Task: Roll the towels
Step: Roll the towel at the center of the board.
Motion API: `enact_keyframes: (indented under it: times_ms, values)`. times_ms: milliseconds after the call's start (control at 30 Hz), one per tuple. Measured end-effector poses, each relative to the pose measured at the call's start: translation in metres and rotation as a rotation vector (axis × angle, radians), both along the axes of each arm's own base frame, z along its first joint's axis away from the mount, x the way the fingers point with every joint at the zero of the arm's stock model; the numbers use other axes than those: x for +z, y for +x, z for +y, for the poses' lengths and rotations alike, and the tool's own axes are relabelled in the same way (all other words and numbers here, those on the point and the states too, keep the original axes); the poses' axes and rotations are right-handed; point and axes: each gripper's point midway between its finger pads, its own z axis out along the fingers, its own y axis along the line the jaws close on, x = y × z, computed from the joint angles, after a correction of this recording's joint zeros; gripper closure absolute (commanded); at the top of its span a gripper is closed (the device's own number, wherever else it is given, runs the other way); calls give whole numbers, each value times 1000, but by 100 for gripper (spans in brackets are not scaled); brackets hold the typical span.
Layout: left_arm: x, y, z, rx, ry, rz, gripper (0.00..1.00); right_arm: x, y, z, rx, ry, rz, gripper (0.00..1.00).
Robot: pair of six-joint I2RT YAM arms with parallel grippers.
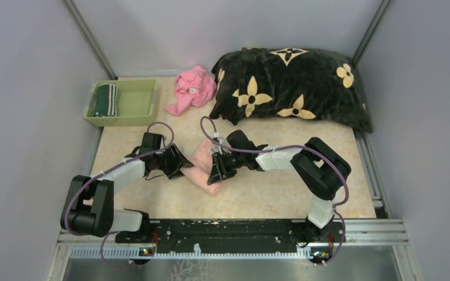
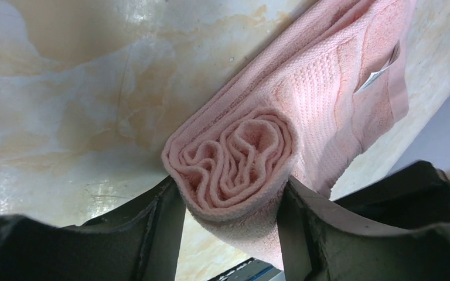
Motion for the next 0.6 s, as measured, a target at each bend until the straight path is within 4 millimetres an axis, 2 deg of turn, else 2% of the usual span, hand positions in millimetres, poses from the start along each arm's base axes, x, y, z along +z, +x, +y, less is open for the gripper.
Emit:
enact_keyframes:
  times_ms: [167, 333, 500, 600]
  values:
    - [0, 1, -3, -9, 2, 1, 41, 14, 1, -12, -22, -160, -208, 54]
    - [0, 1, -4, -14, 12, -3, 40, 36, -3, -21, -12, -315, -463, 44]
    - [0, 2, -5, -16, 21, -6, 40, 51, -15, -12, 41, -423, -704, 39]
    - [0, 2, -5, -17, 22, -4, 39, 59, -23, 0, 70, -472, -832, 38]
